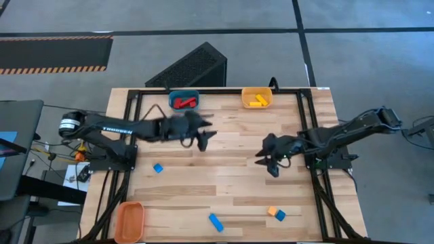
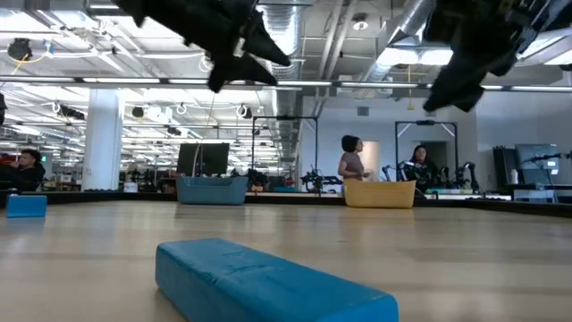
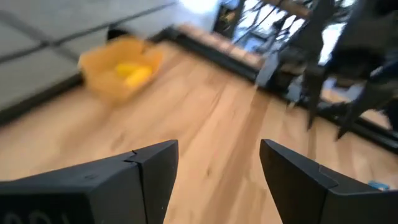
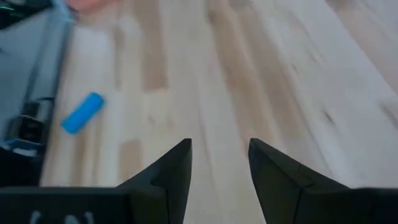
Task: Sort & place blocks by color
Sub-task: Put the orange block into the yellow bin
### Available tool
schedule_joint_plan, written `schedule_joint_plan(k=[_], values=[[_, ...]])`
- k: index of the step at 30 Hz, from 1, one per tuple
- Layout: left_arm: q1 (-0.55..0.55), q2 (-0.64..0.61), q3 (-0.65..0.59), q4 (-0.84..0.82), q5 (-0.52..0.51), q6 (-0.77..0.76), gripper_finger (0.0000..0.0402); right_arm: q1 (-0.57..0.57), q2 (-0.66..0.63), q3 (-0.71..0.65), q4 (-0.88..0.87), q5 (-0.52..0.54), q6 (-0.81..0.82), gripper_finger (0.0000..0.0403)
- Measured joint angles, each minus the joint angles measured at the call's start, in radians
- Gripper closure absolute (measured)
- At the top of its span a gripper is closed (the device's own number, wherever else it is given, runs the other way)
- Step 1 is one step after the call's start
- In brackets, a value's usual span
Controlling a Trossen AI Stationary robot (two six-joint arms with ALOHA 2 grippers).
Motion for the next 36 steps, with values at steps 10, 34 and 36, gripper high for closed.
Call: schedule_joint_plan(k=[10,34,36], values=[[-0.320,-0.017,-0.001,-0.296,-0.337,-0.511,0.0190,0.018,0.129,0.004,0.225,0.000,0.030,0.0223],[-0.512,-0.468,0.000,-1.172,-0.461,-0.740,0.0190,0.660,0.321,0.208,-0.321,0.339,1.178,0.0304],[-0.497,-0.489,0.000,-1.244,-0.490,-0.755,0.0190,0.686,0.321,0.208,-0.323,0.318,1.249,0.0304]])
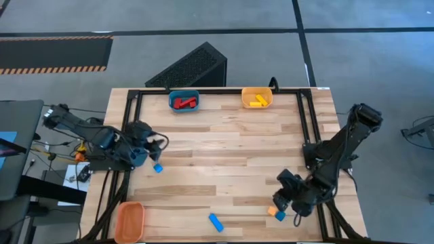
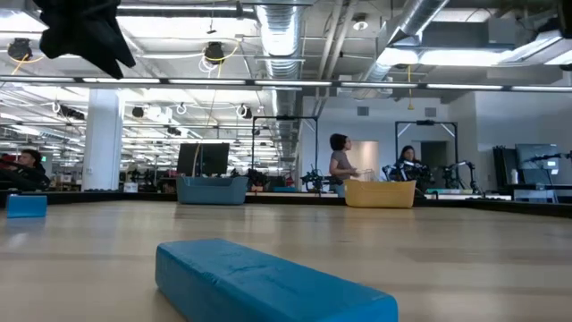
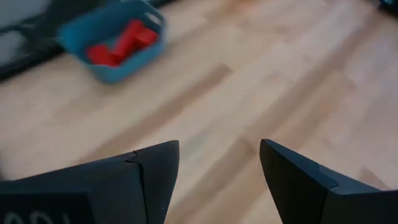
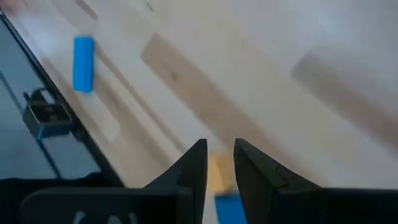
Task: Sort & place blocks by color
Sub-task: Put the orange block into the yellow bin
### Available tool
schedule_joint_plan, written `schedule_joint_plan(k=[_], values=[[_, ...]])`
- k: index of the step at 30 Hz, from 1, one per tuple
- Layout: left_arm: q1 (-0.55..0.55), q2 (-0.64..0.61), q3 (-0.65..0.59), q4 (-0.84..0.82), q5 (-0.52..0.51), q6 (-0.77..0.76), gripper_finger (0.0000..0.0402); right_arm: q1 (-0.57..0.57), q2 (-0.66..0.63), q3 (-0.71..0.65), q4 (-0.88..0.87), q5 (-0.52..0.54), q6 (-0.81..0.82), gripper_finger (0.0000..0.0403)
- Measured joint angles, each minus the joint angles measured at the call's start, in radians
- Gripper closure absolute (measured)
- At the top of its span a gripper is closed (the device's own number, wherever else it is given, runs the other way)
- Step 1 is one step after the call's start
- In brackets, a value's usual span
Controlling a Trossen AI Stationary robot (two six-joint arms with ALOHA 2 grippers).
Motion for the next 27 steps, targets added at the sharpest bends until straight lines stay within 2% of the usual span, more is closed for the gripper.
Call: schedule_joint_plan(k=[4,8,11,14,17,21,27], values=[[0.045,-0.030,0.000,-0.045,-0.059,-0.040,0.0190,0.042,0.014,0.005,0.035,-0.078,0.079,0.0304],[0.071,-0.029,0.000,-0.024,-0.063,0.062,0.0190,0.089,0.092,0.082,0.001,-0.090,0.093,0.0304],[0.072,-0.013,0.000,-0.010,-0.021,0.128,0.0190,0.104,0.183,0.172,-0.068,-0.122,0.063,0.0304],[0.071,0.014,-0.001,-0.011,-0.002,0.139,0.0189,0.107,0.275,0.266,-0.156,-0.140,-0.026,0.0304],[0.072,0.045,-0.008,-0.011,0.002,0.142,0.0189,0.101,0.355,0.354,-0.274,-0.144,-0.038,0.0294],[0.071,0.087,-0.008,-0.010,0.049,0.166,0.0189,0.094,0.419,0.432,-0.359,-0.147,-0.040,0.0256],[0.071,0.144,-0.008,0.012,0.090,0.181,0.0189,0.091,0.463,0.475,-0.346,-0.207,-0.042,0.0163]])
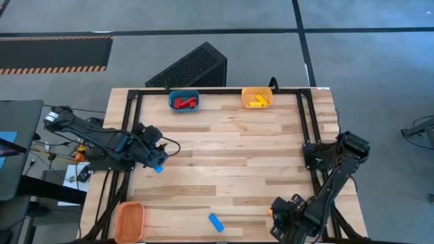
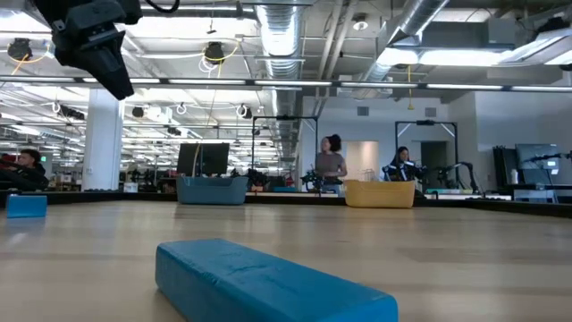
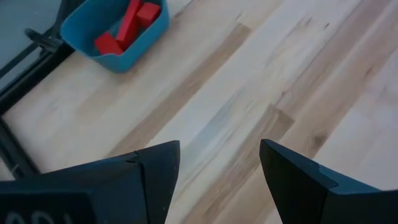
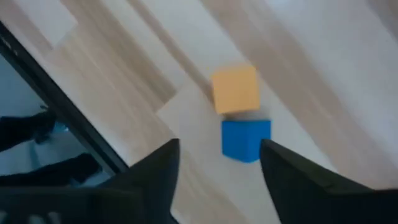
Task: Sort & place blocks by color
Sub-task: Put the orange block into the yellow bin
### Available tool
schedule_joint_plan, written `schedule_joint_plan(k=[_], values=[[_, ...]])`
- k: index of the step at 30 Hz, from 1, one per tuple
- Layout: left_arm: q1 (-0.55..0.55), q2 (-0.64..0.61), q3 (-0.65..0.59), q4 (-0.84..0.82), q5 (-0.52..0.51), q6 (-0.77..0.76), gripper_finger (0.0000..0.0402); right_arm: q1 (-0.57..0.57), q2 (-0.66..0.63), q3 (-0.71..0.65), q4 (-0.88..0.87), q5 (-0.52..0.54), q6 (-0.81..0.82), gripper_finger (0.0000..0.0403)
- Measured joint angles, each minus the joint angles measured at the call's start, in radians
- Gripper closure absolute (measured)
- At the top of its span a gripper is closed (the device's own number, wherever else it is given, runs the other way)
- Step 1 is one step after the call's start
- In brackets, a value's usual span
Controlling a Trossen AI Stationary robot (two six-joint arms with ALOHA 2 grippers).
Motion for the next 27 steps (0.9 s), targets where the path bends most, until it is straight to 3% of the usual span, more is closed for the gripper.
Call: schedule_joint_plan(k=[3,8,17,23,27], values=[[0.000,0.024,0.000,0.068,0.003,0.028,0.0189,0.003,0.025,0.002,0.009,-0.009,-0.005,0.0133],[0.000,0.067,0.000,0.201,0.006,0.103,0.0189,-0.031,0.064,0.002,0.005,0.026,-0.150,0.0122],[0.000,0.135,0.000,0.392,0.093,0.251,0.0189,-0.127,0.122,-0.001,0.008,0.000,-0.261,0.0122],[-0.003,0.144,0.000,0.415,0.128,0.200,0.0189,-0.124,0.132,-0.001,0.023,-0.027,-0.254,0.0123],[-0.003,0.144,0.000,0.475,0.129,0.212,0.0189,-0.122,0.132,-0.001,-0.004,-0.030,-0.254,0.0147]])
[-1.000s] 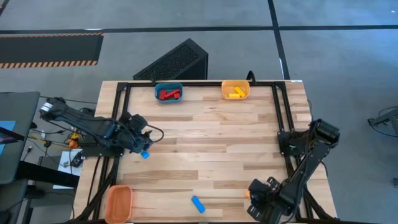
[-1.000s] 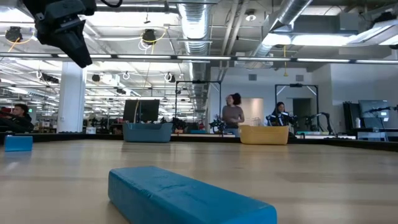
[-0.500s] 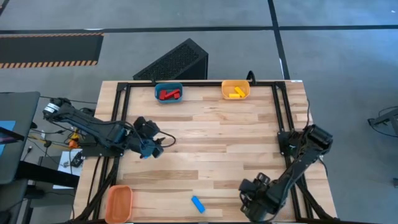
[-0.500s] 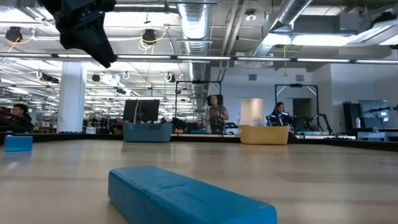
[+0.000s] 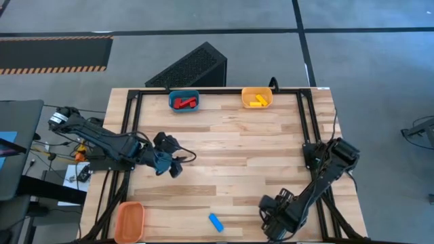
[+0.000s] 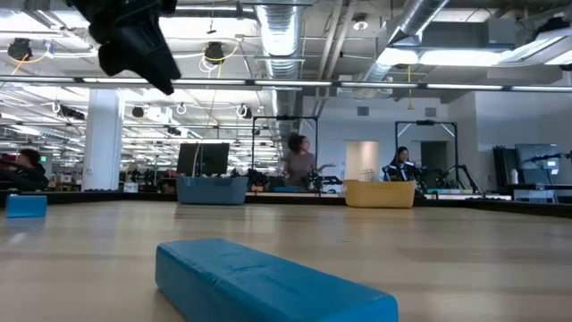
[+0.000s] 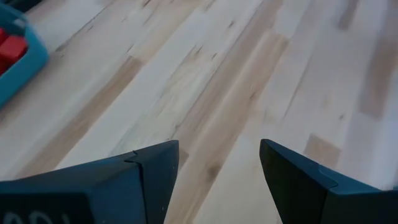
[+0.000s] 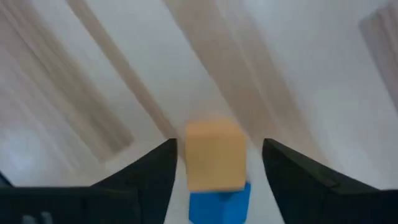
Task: Sort & place blocks by color
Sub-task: Put the orange block into the yellow bin
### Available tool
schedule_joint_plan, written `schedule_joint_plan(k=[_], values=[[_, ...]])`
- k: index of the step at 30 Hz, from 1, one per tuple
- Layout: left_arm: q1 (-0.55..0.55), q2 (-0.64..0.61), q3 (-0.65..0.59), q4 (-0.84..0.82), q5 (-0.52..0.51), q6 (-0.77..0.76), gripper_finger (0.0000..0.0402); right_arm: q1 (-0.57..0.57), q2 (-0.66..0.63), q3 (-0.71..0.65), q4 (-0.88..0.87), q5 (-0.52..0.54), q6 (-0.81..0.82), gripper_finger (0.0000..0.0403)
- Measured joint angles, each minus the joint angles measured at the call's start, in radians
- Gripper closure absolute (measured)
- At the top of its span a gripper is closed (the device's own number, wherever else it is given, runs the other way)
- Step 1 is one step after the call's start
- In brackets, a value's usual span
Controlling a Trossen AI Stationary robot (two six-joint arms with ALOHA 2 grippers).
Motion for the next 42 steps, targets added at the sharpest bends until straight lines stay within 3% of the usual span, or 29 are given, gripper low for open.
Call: schedule_joint_plan(k=[11,15,19,24,33,38,42], values=[[0.068,0.005,0.000,0.228,0.042,0.102,0.0190,-0.001,-0.002,0.001,0.003,0.012,-0.007,0.0300],[0.111,0.005,0.000,0.277,0.105,0.116,0.0190,-0.004,-0.030,-0.002,0.006,0.065,-0.007,0.0300],[0.166,0.039,0.000,0.444,0.212,0.145,0.0190,-0.043,-0.117,0.000,-0.001,0.244,-0.009,0.0293],[0.211,0.161,0.000,0.773,0.380,0.089,0.0190,-0.121,-0.242,0.001,-0.007,0.445,-0.116,0.0293],[0.262,0.390,0.000,1.394,0.594,-0.190,0.0182,-0.186,-0.455,0.001,0.032,0.647,-0.457,0.0292],[0.309,0.480,0.001,1.638,0.611,-0.333,0.0156,-0.195,-0.517,-0.006,0.019,0.710,-0.647,0.0291],[0.349,0.513,0.002,1.656,0.588,-0.350,0.0129,-0.239,-0.584,-0.107,-0.012,0.750,-0.685,0.0291]])
